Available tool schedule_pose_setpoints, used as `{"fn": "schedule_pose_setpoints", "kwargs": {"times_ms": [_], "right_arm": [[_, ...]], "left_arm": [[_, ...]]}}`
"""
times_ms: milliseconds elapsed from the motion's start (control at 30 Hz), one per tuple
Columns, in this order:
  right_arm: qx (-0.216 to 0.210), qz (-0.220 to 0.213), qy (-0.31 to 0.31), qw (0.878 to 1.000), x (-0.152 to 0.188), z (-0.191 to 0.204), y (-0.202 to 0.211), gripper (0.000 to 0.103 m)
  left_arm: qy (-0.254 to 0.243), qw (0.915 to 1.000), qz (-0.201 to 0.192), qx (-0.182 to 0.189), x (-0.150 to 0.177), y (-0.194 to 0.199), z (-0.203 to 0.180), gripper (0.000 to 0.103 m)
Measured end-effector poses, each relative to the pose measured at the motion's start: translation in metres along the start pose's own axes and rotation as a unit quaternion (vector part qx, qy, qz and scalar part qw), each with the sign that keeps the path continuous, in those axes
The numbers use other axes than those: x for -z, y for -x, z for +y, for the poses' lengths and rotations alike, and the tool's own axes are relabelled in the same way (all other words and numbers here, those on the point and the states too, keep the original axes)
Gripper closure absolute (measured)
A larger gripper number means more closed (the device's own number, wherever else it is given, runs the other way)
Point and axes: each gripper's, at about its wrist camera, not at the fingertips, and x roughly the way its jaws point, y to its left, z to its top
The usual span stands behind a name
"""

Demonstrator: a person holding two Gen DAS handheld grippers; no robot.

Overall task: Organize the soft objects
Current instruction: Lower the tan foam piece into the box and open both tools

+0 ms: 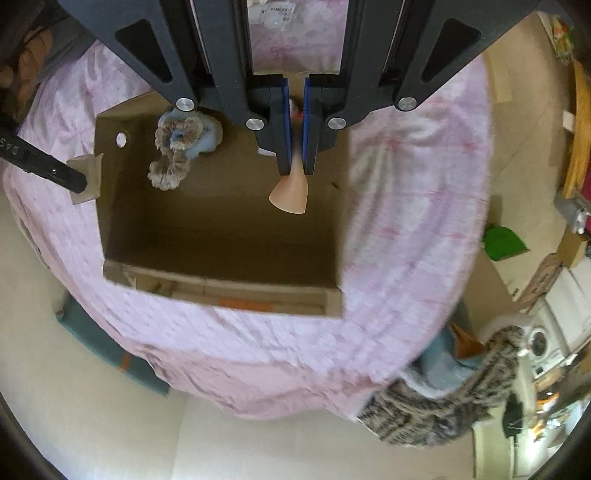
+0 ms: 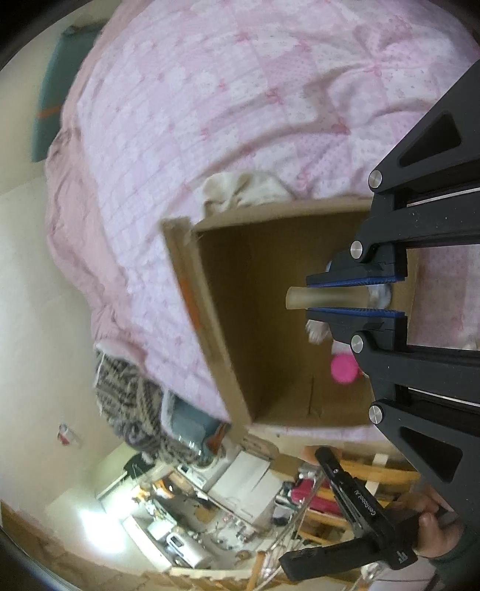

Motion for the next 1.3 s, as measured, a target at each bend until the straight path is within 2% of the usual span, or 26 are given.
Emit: {"fn": "schedule_pose_setpoints", "kwargs": {"times_ms": [100, 200, 333, 467, 567, 733, 867, 1000, 1200, 1300], "right_arm": [[0.008, 0.026, -0.026, 0.999, 0.009, -0.015, -0.017, 0.092], [0.016, 0.038, -0.014, 0.999, 0.011, -0.015, -0.024, 0.091], [0.031, 0.055, 0.003, 0.998, 0.014, -0.011, -0.035, 0.091], [0.045, 0.07, 0.016, 0.996, 0.017, -0.006, -0.048, 0.091], [0.048, 0.077, 0.022, 0.996, 0.018, -0.004, -0.051, 0.091], [0.052, 0.083, 0.027, 0.995, 0.02, -0.004, -0.052, 0.091], [0.056, 0.087, 0.02, 0.994, 0.019, -0.004, -0.055, 0.091], [0.061, 0.095, 0.024, 0.993, 0.022, -0.003, -0.059, 0.091], [0.063, 0.099, 0.031, 0.993, 0.024, 0.0, -0.061, 0.091], [0.064, 0.102, 0.03, 0.992, 0.024, -0.001, -0.063, 0.091]], "left_arm": [[0.009, 0.9996, 0.024, 0.011, 0.012, -0.026, 0.0, 0.098], [0.018, 0.9989, 0.042, 0.013, 0.02, -0.041, -0.002, 0.098], [-0.001, 0.9995, 0.031, 0.011, 0.02, -0.043, -0.011, 0.098], [-0.002, 0.9992, 0.019, 0.034, 0.019, -0.04, -0.011, 0.097], [-0.008, 0.9995, 0.021, 0.022, 0.018, -0.043, -0.012, 0.097], [0.005, 0.9989, 0.038, 0.028, 0.019, -0.051, -0.01, 0.097], [-0.001, 0.9992, 0.033, 0.023, 0.02, -0.049, -0.011, 0.097], [-0.019, 0.9994, 0.024, 0.015, 0.022, -0.048, -0.016, 0.093], [-0.015, 0.9992, 0.032, 0.017, 0.022, -0.051, -0.016, 0.092], [-0.014, 0.9993, 0.031, 0.015, 0.022, -0.051, -0.016, 0.086]]}}
